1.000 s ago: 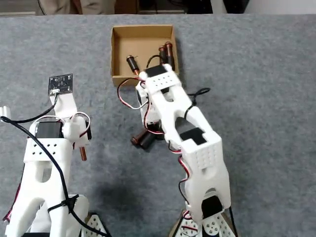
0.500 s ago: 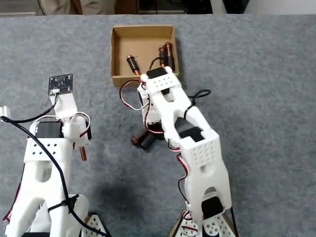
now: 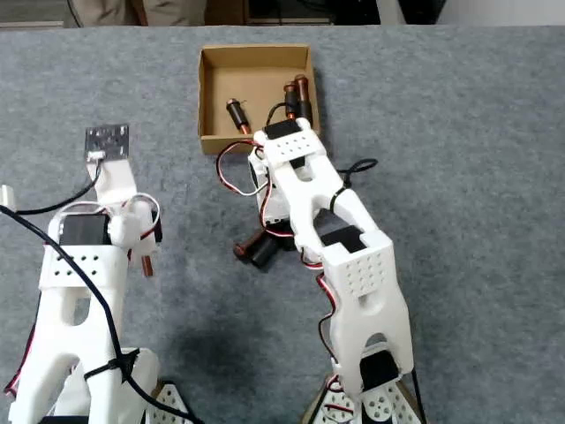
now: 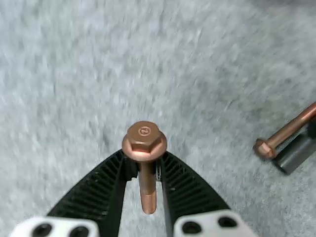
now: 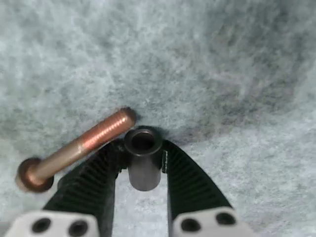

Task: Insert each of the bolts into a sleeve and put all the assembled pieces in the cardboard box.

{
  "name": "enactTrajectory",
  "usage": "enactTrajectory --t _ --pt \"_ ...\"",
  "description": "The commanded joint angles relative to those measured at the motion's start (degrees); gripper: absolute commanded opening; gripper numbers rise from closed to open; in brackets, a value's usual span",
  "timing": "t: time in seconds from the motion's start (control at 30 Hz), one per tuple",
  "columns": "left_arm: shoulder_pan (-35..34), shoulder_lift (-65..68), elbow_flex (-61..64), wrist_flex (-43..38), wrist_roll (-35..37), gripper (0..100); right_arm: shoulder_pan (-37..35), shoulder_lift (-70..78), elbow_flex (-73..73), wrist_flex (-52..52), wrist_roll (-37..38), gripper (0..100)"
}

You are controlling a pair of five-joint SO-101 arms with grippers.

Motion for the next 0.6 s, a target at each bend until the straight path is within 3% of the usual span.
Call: enactTrajectory --t 0.0,0.17,0.37,0.57 --pt "-0.79 -1.8 -7.03 1.58 -1.23 2 -0.22 -9.98 -1.36 3.34 1.14 0.1" --pt "-0.26 -1.8 -13.8 7.21 -1.23 2 6.2 -27.56 -1.1 4.04 8.88 0.1" --pt "-0.18 -5.58 -21.19 9.23 -0.88 2 6.73 -53.67 1.54 3.43 18.55 0.1" --pt "2.11 -17.54 -22.33 8.0 -0.88 2 6.81 -79.69 23.96 -11.87 21.54 0.1"
